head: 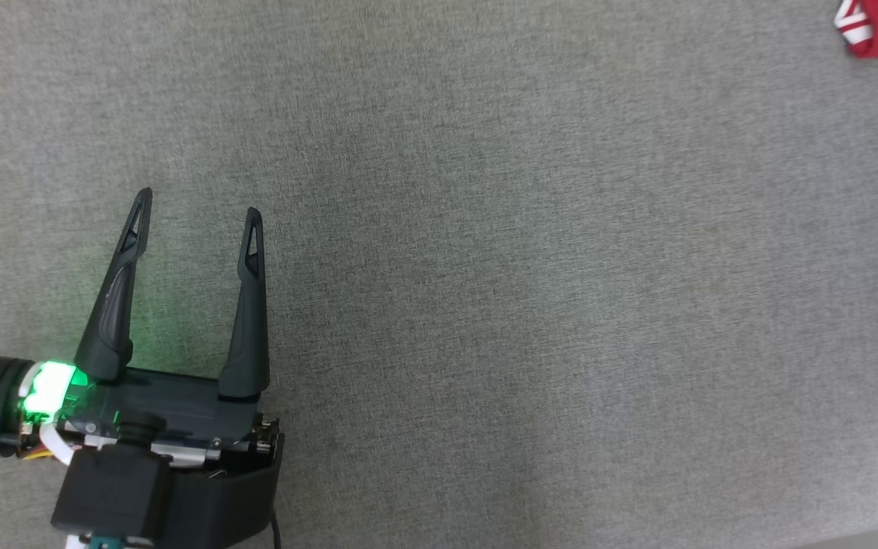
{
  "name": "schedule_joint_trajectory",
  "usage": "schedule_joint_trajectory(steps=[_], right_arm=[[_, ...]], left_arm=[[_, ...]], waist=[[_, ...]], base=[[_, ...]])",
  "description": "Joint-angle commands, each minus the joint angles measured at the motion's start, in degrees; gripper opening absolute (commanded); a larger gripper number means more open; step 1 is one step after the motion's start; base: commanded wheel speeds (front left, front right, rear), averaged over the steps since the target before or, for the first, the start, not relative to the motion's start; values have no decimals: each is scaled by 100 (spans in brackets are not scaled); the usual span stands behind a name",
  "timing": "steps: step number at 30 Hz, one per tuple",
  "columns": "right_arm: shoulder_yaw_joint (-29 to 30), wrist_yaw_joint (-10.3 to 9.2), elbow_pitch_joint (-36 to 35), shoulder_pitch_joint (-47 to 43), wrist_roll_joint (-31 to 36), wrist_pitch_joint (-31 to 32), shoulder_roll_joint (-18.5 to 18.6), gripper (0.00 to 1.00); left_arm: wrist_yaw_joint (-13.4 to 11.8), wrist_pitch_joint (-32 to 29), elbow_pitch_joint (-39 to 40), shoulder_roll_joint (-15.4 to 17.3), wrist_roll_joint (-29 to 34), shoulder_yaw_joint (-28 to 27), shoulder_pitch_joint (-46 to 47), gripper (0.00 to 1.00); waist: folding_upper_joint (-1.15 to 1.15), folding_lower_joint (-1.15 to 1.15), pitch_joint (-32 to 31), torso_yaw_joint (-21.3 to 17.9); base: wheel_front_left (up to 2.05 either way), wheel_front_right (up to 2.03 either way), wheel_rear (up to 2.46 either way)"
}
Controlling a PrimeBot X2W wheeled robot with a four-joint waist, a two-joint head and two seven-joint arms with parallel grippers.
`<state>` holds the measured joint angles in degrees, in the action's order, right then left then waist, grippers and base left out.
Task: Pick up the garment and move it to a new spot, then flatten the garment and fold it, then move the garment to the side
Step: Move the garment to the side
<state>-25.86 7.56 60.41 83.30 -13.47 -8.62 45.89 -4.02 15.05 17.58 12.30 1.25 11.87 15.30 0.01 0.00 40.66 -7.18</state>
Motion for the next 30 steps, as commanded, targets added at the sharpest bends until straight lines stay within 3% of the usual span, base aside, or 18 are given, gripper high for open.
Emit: schedule_joint_trajectory(steps=[1,16,24,30], right_arm=[[66,-16,-52,13,51,-87,-81,100],[425,-16,-1268,-1424,-51,-653,-891,100],[1099,-16,-2606,-3365,-58,-658,-1444,100],[1626,-16,-3492,-4768,-35,-651,-1914,100]], left_arm=[[-22,18,-60,4,-44,8,-47,100],[-170,18,-871,-370,-436,-212,-852,100],[-69,17,-1276,-601,-549,-465,-1569,100],[-7,18,-1440,-729,-531,-626,-1907,100]], waist=[[-1,0,-138,-9],[-1,0,-1975,249],[-1,0,-3102,452],[-1,0,-3553,657]], base=[[0,0,0],[0,0,0],[0,0,0],[0,0,0]])
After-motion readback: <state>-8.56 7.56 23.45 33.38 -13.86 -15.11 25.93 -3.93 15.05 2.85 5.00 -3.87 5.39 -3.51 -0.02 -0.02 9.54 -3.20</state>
